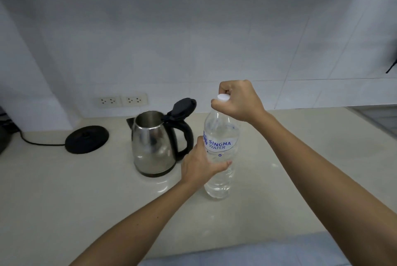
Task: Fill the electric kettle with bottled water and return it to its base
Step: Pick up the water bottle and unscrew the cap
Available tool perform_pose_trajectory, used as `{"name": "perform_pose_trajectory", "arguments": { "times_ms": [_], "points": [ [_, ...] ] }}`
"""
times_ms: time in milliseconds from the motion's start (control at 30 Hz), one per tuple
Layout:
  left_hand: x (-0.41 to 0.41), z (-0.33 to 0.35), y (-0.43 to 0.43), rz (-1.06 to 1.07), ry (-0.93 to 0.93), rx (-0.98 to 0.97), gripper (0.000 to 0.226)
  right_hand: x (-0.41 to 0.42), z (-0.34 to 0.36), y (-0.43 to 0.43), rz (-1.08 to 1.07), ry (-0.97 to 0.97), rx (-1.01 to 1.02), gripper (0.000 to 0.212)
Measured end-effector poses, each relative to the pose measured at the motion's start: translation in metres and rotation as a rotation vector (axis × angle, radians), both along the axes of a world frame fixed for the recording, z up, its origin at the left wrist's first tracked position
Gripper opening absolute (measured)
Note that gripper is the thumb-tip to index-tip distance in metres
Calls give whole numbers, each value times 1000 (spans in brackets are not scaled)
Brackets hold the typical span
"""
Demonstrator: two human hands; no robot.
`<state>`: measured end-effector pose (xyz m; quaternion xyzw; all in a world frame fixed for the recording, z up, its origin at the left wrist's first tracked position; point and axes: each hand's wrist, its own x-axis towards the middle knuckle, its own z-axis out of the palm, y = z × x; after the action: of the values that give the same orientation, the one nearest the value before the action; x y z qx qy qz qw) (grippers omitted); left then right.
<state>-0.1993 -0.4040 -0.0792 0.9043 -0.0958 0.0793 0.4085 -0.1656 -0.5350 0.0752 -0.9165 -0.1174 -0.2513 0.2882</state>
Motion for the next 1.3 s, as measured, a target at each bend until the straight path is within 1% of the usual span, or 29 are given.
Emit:
{"name": "perform_pose_trajectory", "arguments": {
  "times_ms": [100, 233, 400, 500, 700, 833, 900, 967, 1033, 1067, 1167, 1233, 1300],
  "points": [
    [-21, -1, 53, 17, -20, 22, 87, -19, -4, 52, 37, 17, 20, 30],
    [-39, -2, 127, 87, -56, 56, 99, -32, -10, 123, 94, 43, 67, 27],
    [-50, 0, 211, 199, -92, 109, 83, -34, -7, 206, 217, 14, 32, 28],
    [-54, 0, 251, 281, -80, 100, 84, -34, -5, 250, 271, 23, 27, 29],
    [-63, -13, 301, 424, -37, 85, 75, -34, -13, 310, 365, 79, -20, 27],
    [-66, -23, 319, 493, -4, 67, 77, -31, -22, 333, 399, 111, -63, 27],
    [-67, -27, 322, 490, 0, -1, 76, -33, -24, 340, 407, 125, -74, 26],
    [-67, -29, 323, 470, 8, -119, 75, -31, -20, 343, 409, 157, -84, 26],
    [-66, -31, 321, 433, 30, -205, 76, -28, -10, 341, 387, 188, -152, 34],
    [-66, -31, 320, 419, 49, -226, 78, -26, -4, 339, 362, 188, -221, 39],
    [-66, -33, 319, 416, 70, -209, 81, -24, 14, 336, 271, 141, -527, 53],
    [-67, -33, 319, 428, 66, -187, 80, -28, 19, 341, 285, 143, -660, 52],
    [-68, -33, 319, 439, 66, -192, 80, -31, 21, 346, 326, 146, -730, 49]
  ]
}}
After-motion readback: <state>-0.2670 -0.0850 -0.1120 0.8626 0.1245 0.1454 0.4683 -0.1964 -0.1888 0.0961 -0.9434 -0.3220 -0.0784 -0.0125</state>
